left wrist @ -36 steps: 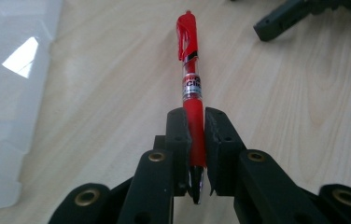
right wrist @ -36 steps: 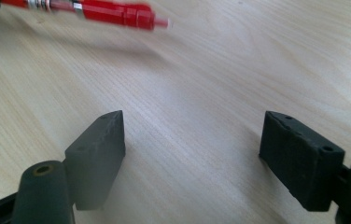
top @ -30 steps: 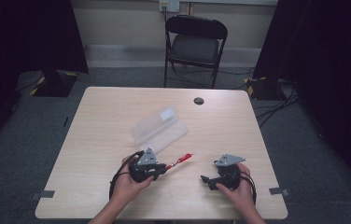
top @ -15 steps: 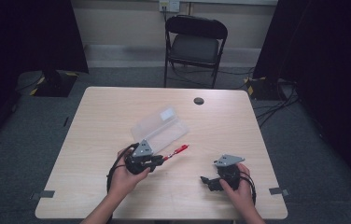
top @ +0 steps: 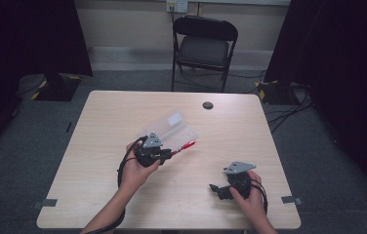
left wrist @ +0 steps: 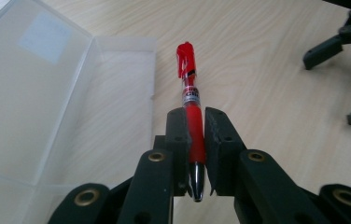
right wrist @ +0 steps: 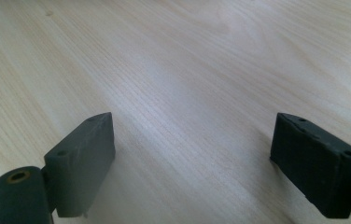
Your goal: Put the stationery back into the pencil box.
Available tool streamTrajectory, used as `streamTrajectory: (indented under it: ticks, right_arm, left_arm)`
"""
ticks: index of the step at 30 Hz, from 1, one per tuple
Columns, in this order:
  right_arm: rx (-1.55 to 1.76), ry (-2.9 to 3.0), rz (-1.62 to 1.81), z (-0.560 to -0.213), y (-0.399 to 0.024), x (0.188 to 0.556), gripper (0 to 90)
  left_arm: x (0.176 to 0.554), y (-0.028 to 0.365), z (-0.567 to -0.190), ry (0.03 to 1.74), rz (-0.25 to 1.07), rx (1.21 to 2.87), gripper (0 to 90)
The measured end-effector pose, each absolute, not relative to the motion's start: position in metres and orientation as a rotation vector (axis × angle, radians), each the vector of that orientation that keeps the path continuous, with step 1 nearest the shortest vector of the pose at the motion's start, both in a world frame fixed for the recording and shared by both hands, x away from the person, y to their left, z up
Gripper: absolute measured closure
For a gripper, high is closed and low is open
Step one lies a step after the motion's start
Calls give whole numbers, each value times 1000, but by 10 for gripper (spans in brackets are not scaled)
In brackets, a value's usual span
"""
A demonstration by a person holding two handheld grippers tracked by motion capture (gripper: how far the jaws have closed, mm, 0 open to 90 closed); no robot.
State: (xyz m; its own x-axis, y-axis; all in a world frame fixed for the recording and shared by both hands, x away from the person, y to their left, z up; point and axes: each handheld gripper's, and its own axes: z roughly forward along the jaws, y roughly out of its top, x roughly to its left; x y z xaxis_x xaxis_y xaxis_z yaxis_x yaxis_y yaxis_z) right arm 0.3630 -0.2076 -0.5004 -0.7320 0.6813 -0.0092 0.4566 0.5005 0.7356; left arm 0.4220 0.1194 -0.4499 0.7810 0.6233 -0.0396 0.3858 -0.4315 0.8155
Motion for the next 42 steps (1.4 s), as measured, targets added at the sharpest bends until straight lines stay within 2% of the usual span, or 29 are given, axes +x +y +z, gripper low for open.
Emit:
streamTrajectory:
  ticks: [11, 30, 31, 34, 35, 38, 42]
  right_arm:
    - [958, 2449, 1069, -500, -208, 363, 128]
    - [959, 2450, 1069, -500, -208, 363, 128]
    - [959, 2450, 1069, -500, -208, 363, 128]
    - [958, 2450, 1069, -500, -208, 363, 128]
    - [958, 2450, 1069, -500, -208, 363, 128]
    - [958, 2450, 1069, -500, -208, 363, 128]
    - [959, 2450, 1069, -500, -208, 363, 128]
  left_arm:
    - [449, 119, -458, 858, 390, 2006, 809]
    - [465, 108, -475, 954, 407, 2060, 799]
    - [466, 108, -476, 956, 403, 2056, 790]
    - [465, 109, -476, 950, 391, 2036, 623]
    - [465, 110, -474, 927, 414, 2062, 595]
    - [460, 112, -472, 948, 385, 2025, 581]
    - [453, 119, -469, 933, 355, 1992, 477]
